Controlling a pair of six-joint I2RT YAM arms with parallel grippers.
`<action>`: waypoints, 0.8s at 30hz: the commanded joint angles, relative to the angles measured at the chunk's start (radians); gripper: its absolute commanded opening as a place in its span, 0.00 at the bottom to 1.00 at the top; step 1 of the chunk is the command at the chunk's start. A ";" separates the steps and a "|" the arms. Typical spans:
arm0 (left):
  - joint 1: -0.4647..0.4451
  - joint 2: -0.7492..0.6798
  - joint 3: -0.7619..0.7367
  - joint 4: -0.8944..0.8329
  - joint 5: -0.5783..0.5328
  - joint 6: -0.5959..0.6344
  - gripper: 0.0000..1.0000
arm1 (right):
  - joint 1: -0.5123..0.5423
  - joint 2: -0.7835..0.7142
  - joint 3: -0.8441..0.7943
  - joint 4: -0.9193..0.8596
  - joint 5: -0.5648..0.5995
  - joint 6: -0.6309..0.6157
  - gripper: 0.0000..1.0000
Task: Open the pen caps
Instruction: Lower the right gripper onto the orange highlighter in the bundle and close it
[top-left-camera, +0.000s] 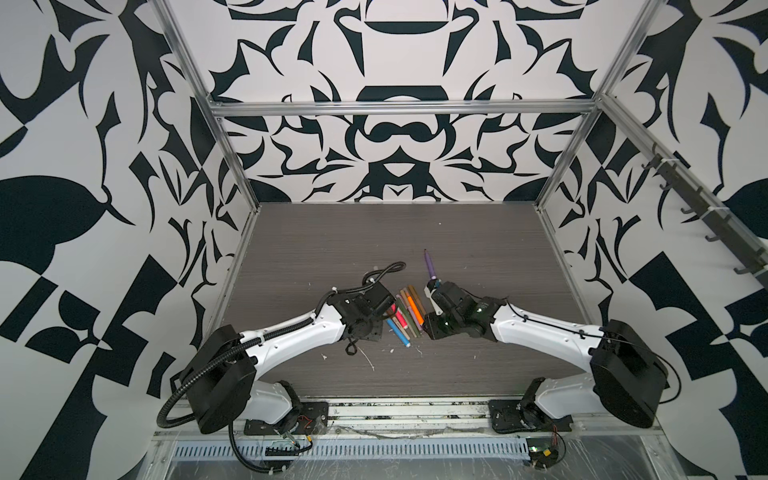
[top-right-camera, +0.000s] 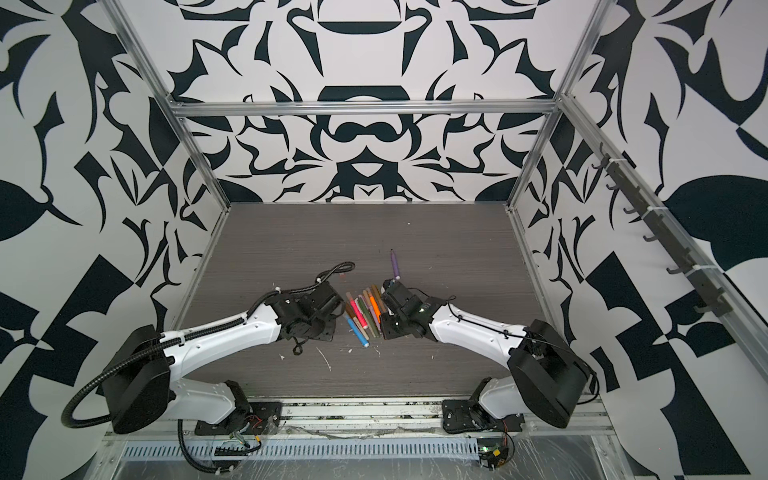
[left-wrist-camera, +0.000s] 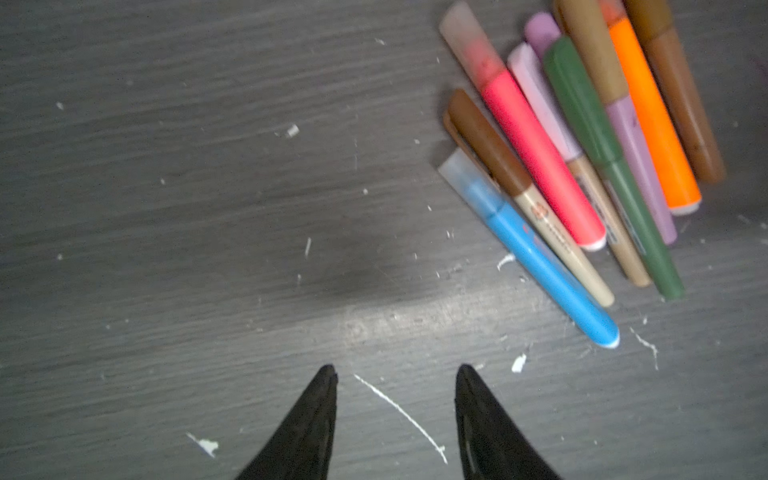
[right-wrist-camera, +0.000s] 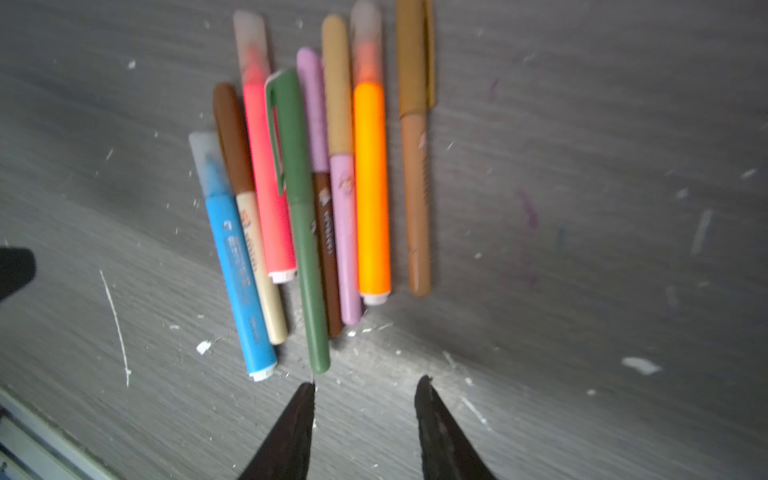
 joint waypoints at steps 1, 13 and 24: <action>-0.014 -0.036 -0.037 -0.001 -0.049 -0.038 0.47 | 0.017 -0.005 0.013 0.057 0.021 0.065 0.42; -0.012 -0.470 -0.200 0.296 -0.187 0.086 0.74 | 0.018 0.184 0.306 -0.163 0.126 -0.102 0.41; 0.068 -0.602 -0.408 0.647 -0.256 0.202 0.99 | -0.026 0.293 0.351 -0.126 0.087 -0.172 0.37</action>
